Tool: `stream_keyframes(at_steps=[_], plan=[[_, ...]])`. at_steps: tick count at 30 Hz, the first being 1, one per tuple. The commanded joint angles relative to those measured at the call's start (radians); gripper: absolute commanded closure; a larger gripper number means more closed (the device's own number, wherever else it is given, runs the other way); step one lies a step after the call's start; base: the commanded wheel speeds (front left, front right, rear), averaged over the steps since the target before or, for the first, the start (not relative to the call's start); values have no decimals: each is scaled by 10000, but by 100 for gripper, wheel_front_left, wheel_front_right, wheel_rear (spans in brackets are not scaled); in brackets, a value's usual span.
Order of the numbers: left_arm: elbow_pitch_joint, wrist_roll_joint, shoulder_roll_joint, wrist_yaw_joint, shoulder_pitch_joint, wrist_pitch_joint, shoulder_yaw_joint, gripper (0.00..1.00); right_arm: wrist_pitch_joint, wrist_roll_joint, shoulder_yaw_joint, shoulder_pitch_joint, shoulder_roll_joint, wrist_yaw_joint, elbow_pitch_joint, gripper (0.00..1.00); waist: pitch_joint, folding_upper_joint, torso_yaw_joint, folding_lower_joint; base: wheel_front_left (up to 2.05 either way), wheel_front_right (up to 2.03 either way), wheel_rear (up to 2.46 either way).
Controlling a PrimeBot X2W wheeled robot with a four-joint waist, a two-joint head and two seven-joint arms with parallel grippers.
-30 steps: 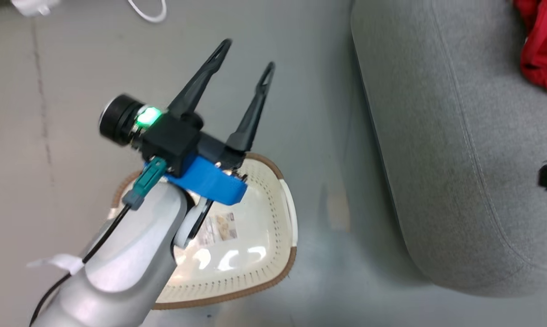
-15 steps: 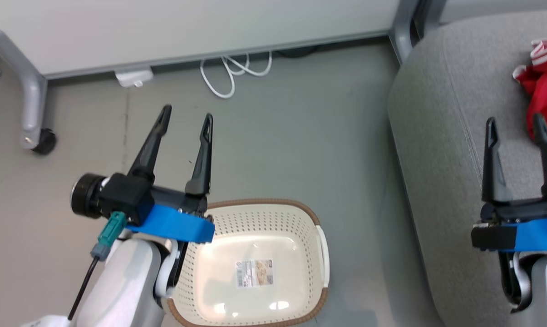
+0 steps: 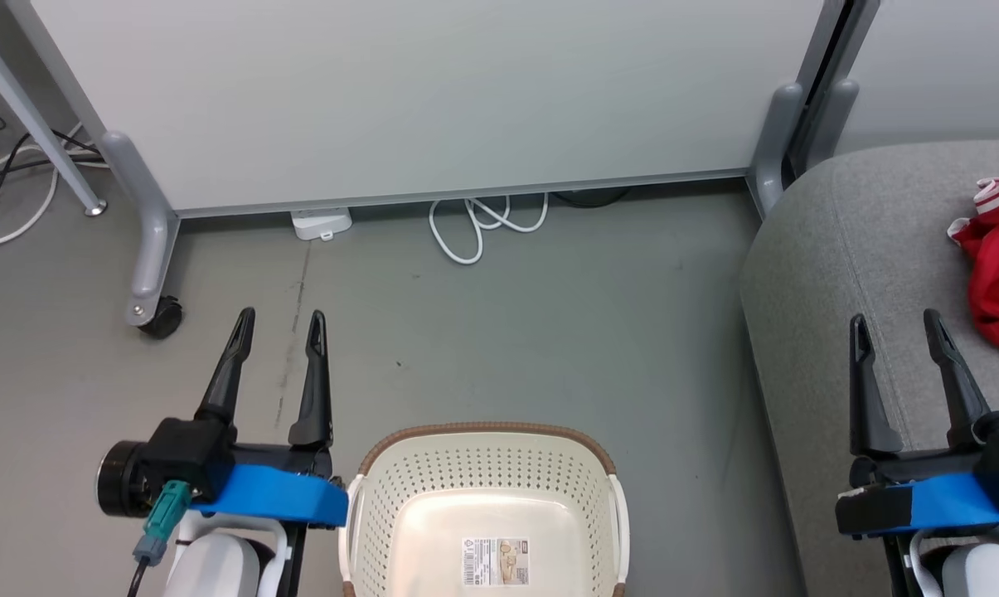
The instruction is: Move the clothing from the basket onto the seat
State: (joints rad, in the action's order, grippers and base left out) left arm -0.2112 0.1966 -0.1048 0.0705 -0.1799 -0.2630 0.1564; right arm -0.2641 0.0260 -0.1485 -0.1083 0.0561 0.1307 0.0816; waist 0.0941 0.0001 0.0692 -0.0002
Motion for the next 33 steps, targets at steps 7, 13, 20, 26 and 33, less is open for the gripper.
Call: stream_keyframes(at_steps=[7, 13, 20, 26, 33], plan=[[111, -355, 249, 169, 835, -24, -624, 0, -4, 359, 43, 559, -65, 2, 208, 0, -508, -1, 185, 2, 0, 0, 0], [93, -547, 363, 305, 1234, -25, -908, 0, -4, 610, 110, 850, -65, 3, 363, 0, -747, -1, 280, 2, 0, 0, 0], [2, -686, 470, 384, 1541, -25, -1100, 0, -5, 769, 258, 1023, -65, 3, 719, 0, -937, -1, 249, 2, 0, 0, 0], [-9, -763, 514, 449, 1526, -25, -1184, 0, -4, 886, 375, 1067, -66, 3, 834, 0, -1003, -1, 233, 2, 0, 0, 0], [-55, -819, 534, 494, 1546, -25, -1248, 0, -4, 898, 420, 1047, -66, 3, 860, 0, -1052, -1, 189, 2, 0, 0, 0]])
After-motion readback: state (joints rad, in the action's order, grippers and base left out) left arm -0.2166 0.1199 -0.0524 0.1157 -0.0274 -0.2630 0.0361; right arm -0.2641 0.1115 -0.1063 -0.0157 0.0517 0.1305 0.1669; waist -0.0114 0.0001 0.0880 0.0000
